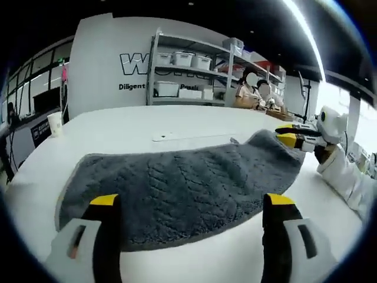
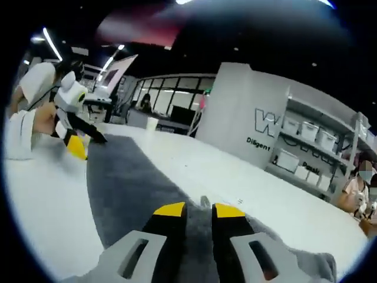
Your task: Open the folded towel by lifting each exposed corner and separating the folded layers until the towel lies flat within the target outline without major curled edges
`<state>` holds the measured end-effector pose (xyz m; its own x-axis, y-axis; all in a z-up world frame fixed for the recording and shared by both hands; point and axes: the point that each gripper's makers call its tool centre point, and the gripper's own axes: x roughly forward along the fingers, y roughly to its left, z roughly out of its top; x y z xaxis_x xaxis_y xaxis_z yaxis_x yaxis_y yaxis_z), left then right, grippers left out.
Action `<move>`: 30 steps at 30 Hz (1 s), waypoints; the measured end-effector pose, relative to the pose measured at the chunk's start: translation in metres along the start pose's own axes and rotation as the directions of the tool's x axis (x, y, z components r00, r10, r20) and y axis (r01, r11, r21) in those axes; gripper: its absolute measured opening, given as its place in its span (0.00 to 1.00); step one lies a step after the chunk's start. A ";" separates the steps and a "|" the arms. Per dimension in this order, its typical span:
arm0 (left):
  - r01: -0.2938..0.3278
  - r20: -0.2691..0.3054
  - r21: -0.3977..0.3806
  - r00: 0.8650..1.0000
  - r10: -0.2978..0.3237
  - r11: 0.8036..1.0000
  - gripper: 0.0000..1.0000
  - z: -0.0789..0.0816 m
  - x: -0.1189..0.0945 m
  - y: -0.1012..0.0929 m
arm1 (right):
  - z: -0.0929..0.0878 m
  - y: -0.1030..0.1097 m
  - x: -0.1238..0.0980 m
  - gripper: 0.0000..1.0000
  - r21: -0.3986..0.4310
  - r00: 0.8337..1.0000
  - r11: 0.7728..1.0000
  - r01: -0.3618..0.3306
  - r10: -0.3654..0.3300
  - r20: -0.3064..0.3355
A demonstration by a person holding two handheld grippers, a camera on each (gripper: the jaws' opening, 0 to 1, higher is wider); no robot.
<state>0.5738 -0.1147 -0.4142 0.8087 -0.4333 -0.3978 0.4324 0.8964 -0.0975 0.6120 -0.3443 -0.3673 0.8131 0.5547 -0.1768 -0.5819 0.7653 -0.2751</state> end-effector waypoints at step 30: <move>-0.064 0.049 -0.127 0.996 0.070 0.990 0.95 0.006 -0.028 0.043 | -0.019 0.064 0.098 0.11 0.150 0.961 0.988 -0.023 0.063 -0.268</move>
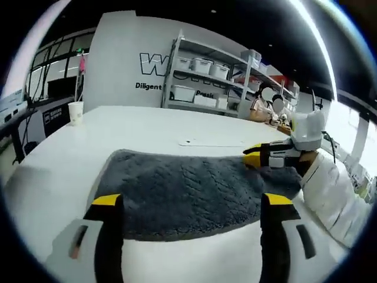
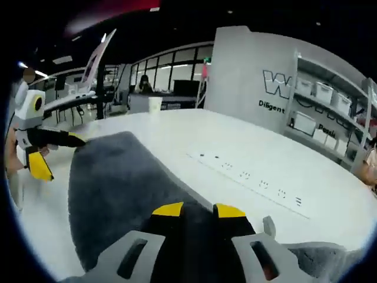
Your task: Open the folded towel by lifting each exposed corner and separating the folded layers until the towel lies flat within the target outline without major curled edges
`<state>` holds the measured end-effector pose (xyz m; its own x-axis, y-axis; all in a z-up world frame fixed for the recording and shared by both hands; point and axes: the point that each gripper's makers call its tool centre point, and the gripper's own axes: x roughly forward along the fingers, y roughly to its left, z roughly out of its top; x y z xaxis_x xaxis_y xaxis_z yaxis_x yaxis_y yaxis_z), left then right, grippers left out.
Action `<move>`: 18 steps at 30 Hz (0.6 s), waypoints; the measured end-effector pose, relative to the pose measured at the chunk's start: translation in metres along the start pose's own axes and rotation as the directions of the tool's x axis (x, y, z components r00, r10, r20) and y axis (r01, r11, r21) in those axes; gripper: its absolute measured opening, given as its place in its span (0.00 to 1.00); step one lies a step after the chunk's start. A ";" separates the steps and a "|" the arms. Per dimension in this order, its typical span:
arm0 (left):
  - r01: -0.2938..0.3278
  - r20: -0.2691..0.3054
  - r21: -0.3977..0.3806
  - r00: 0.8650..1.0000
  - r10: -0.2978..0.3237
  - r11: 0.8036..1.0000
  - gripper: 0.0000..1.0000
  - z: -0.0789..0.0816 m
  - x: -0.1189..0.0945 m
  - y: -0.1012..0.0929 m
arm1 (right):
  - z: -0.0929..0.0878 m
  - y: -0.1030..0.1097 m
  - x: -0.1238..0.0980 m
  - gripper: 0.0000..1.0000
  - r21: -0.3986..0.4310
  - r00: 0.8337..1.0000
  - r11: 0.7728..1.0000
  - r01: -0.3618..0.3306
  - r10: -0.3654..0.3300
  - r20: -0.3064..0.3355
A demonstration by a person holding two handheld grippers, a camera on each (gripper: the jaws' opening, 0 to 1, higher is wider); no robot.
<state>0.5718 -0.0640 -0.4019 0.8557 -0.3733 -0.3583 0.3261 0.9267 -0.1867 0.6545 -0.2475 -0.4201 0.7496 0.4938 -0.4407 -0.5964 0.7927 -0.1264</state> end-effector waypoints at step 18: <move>-0.005 -0.026 0.004 1.000 0.006 1.000 0.94 -0.005 0.002 0.003 | -0.017 0.017 0.010 0.00 -0.060 0.997 0.998 -0.035 0.031 -0.072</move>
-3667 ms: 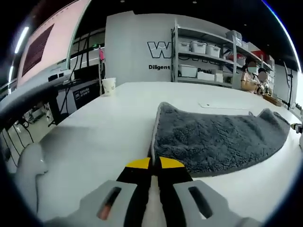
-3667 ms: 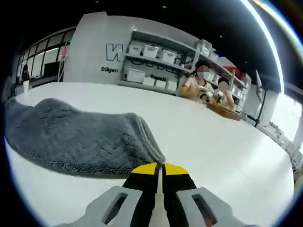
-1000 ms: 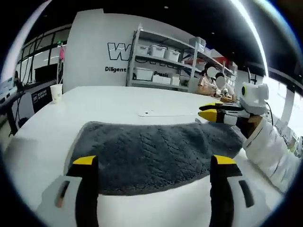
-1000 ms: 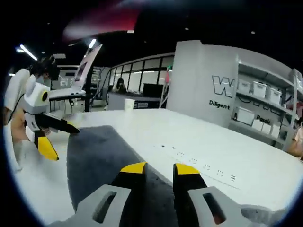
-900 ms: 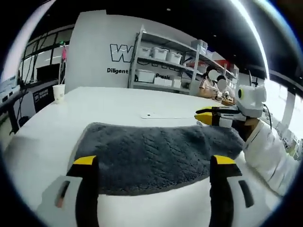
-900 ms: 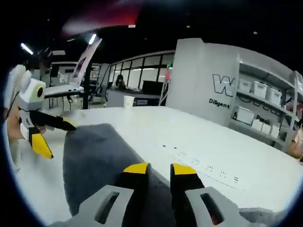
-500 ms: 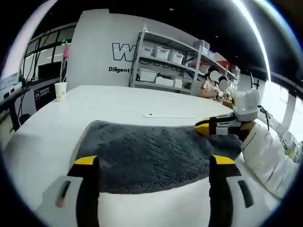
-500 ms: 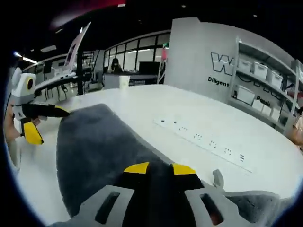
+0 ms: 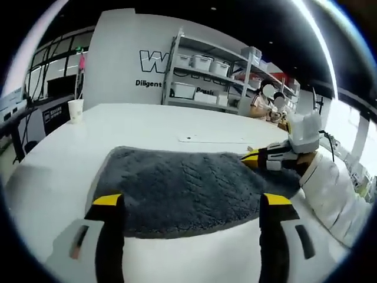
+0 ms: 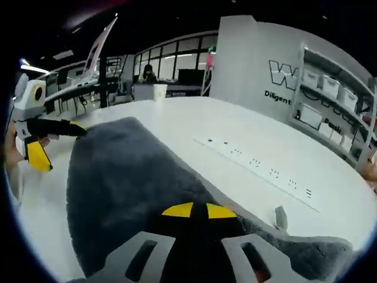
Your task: Open the folded towel by lifting each exposed corner and separating the folded layers until the towel lies flat within the target outline without major curled edges
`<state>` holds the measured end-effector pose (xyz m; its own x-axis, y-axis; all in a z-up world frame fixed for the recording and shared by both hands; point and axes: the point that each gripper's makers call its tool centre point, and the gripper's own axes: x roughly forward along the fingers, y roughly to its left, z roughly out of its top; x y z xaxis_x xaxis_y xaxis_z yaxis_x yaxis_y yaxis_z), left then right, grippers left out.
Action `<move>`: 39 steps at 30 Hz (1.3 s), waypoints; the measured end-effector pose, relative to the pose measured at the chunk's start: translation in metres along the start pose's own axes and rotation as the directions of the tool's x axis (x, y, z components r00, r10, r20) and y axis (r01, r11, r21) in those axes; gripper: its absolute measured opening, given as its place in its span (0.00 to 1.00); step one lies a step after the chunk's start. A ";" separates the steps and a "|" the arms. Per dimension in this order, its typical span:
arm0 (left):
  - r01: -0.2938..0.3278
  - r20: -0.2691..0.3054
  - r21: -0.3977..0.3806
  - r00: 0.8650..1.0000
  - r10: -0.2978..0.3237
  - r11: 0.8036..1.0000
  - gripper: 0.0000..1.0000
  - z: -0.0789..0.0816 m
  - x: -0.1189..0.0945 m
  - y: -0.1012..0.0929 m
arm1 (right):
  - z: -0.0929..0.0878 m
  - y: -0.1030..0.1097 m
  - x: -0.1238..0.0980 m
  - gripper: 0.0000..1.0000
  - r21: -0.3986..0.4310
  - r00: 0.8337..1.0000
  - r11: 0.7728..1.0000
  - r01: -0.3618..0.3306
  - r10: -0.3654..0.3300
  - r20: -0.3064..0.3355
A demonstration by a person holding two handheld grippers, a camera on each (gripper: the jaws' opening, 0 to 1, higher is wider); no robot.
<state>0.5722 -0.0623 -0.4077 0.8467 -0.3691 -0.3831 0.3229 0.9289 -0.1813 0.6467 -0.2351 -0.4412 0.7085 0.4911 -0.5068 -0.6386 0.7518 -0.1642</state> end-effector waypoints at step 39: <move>-0.017 0.008 -0.018 1.000 0.017 1.000 0.92 0.001 -0.004 0.009 | 0.027 -0.010 0.039 0.00 -0.110 0.995 0.994 -0.009 0.020 0.096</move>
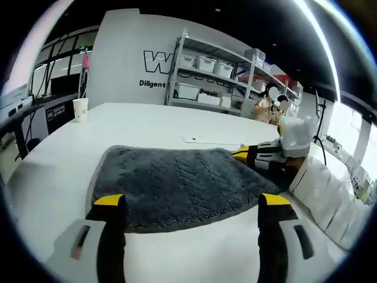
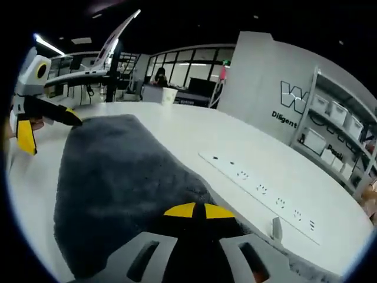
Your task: Open the folded towel by lifting each exposed corner and separating the folded layers until the towel lies flat within the target outline without major curled edges
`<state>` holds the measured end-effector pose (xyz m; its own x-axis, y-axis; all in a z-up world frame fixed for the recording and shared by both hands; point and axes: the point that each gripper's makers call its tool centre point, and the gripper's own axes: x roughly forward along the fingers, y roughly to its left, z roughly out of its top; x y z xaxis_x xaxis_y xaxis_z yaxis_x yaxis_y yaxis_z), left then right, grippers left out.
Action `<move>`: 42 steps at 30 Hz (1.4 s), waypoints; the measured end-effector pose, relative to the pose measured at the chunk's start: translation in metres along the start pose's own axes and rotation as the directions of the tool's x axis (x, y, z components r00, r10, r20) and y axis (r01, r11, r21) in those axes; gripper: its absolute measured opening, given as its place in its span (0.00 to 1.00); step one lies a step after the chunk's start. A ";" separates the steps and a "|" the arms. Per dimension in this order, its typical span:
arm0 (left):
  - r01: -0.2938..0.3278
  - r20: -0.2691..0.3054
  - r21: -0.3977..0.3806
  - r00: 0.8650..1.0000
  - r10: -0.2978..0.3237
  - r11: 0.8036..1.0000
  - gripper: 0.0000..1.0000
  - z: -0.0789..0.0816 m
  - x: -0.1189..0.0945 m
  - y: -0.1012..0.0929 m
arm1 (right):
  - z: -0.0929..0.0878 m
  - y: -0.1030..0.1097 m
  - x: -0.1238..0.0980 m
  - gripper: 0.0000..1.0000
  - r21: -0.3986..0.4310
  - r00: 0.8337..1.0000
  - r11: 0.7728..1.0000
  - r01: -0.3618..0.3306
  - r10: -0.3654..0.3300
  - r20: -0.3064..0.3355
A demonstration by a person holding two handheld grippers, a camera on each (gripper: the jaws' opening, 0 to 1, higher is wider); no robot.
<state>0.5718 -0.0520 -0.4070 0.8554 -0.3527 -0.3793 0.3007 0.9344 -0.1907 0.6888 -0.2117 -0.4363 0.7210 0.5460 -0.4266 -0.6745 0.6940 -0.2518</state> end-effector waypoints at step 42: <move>0.009 -0.016 -0.013 1.000 -0.009 1.000 0.99 -0.003 -0.002 0.000 | 0.002 -0.040 -0.067 0.96 0.261 0.993 0.958 0.117 -0.112 -0.036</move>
<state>0.5692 -0.0511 -0.4089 0.8458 -0.3622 -0.3918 0.3029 0.9304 -0.2064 0.6673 -0.2748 -0.3958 0.7857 0.4479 -0.4267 -0.5204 0.8515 -0.0645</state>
